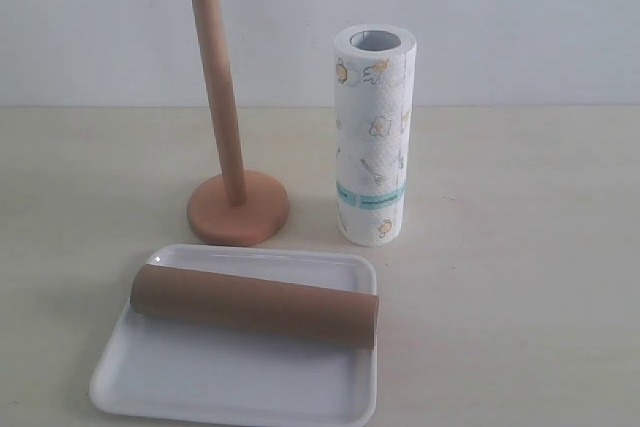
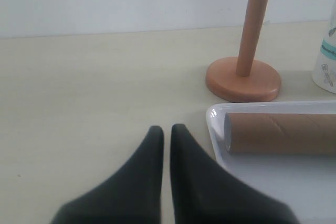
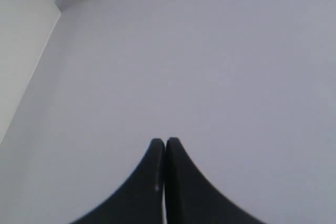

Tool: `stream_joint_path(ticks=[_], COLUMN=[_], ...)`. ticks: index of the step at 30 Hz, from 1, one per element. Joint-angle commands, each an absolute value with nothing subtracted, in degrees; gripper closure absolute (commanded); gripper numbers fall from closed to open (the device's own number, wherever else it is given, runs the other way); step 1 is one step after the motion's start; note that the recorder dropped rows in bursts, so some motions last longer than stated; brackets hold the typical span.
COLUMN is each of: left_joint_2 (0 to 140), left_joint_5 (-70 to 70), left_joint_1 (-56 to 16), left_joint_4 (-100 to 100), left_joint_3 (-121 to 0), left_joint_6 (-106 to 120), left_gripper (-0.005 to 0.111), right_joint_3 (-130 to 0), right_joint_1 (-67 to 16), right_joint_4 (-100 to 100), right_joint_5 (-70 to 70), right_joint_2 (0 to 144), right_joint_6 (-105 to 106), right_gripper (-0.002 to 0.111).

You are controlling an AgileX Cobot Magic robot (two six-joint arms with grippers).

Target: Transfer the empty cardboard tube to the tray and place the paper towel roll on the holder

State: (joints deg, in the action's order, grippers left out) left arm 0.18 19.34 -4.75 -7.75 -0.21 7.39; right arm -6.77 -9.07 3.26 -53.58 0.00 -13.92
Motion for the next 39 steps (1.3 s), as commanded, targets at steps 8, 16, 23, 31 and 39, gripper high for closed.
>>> stream_joint_path(ticks=[8, 16, 23, 31, 39], left_joint_2=[0.00, 0.00, 0.00, 0.00, 0.00], left_joint_5=[19.32, 19.32, 19.32, 19.32, 19.32], left_joint_1=[-4.61, -4.61, -4.61, -4.61, -4.61], left_joint_4=[-8.01, -8.01, -8.01, -8.01, -8.01], left_joint_3=[0.00, 0.00, 0.00, 0.00, 0.00], left_joint_6=[7.60, 7.60, 7.60, 7.60, 7.60], left_gripper=[0.103, 0.103, 0.103, 0.103, 0.103], right_joint_3=[-34.62, -44.85, -44.72, -44.72, -44.72], right_joint_1=[-9.18, -9.18, -9.18, -11.05, -22.16], right_joint_4=[3.69, 3.54, 2.60, -4.69, -4.69], right_joint_5=[-25.99, 11.30, 12.31, 14.41, 10.49], right_joint_2=[20.12, 38.89, 49.94, 57.23, 70.71], right_joint_6=[-11.85, -11.85, -12.09, -6.71, 3.85], right_gripper=[0.108, 0.108, 0.108, 0.108, 0.108])
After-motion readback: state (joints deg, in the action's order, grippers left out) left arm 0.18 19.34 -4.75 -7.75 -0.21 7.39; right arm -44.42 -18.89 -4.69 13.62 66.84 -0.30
